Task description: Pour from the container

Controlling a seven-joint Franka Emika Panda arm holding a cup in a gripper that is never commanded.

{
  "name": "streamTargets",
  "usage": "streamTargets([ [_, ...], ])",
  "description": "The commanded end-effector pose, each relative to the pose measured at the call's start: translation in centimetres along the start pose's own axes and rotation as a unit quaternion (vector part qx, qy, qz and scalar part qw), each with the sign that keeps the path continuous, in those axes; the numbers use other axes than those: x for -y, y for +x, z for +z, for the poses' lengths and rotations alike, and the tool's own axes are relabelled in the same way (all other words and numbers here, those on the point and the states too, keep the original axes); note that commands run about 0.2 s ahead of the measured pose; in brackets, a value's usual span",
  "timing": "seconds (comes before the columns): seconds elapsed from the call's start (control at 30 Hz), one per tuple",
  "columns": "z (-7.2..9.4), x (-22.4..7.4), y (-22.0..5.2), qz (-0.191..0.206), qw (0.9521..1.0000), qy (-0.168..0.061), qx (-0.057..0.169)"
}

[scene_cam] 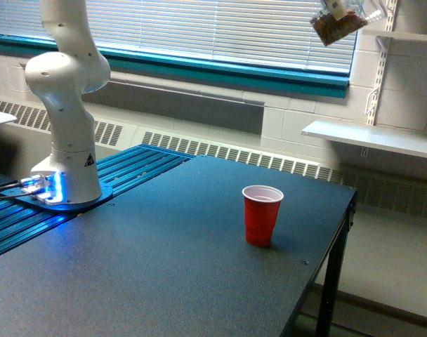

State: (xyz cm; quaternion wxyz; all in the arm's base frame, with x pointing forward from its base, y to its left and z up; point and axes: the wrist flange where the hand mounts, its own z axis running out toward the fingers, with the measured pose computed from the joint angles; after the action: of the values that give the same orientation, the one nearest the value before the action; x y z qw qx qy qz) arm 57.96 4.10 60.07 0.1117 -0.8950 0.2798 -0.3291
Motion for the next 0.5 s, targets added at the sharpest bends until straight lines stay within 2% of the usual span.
streamTargets([
  [0.03, 0.0, -0.2, 0.1, -0.001, 1.0, -0.003, -0.001],
  [0.5, 1.1, -2.8, -1.3, 0.0, 0.9999, -0.012, -0.002],
])
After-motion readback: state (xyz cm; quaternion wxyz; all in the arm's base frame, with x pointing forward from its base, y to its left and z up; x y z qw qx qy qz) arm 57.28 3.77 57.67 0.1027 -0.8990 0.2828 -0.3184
